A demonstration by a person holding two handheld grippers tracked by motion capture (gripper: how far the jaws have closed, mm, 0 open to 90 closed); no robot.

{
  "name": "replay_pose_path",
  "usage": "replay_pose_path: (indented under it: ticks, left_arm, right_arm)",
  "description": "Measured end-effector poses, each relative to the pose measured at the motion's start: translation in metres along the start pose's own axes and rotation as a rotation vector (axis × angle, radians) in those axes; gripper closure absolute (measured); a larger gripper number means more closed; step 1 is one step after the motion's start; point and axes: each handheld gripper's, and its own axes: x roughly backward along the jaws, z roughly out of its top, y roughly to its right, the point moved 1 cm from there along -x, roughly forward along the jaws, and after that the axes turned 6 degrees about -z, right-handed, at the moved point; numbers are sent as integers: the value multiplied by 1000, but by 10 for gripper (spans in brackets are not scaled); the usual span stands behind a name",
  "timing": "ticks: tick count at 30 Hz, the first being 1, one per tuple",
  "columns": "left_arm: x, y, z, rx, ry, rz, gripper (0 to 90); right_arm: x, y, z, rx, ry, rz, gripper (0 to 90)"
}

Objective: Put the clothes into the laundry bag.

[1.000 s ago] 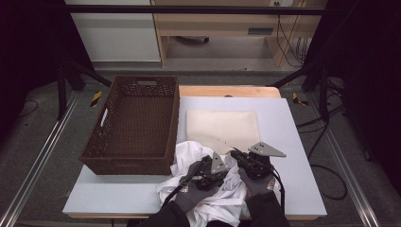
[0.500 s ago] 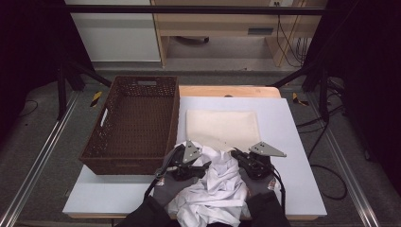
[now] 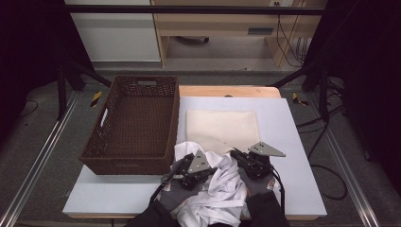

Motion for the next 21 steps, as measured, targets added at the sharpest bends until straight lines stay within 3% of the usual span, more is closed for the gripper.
replay_pose_path:
  ticks: [2,4,10,15,18,21]
  left_arm:
    - [-13,6,3,-28,-35,2,891]
    - [-26,9,3,-29,-62,4,891]
    - [-50,0,6,-18,-158,33,889]
    - [-54,-6,4,13,-162,53,861]
    - [-44,-3,6,10,-126,85,754]
    - [-20,-4,10,23,-74,95,519]
  right_arm:
    - [0,0,0,3,1,0,877]
    - [1,-1,0,4,2,0,877]
    - [1,-1,1,6,8,3,877]
    - [3,-4,2,10,14,15,877]
    - [3,-3,2,8,14,13,877]
    - [4,-1,1,2,14,11,877]
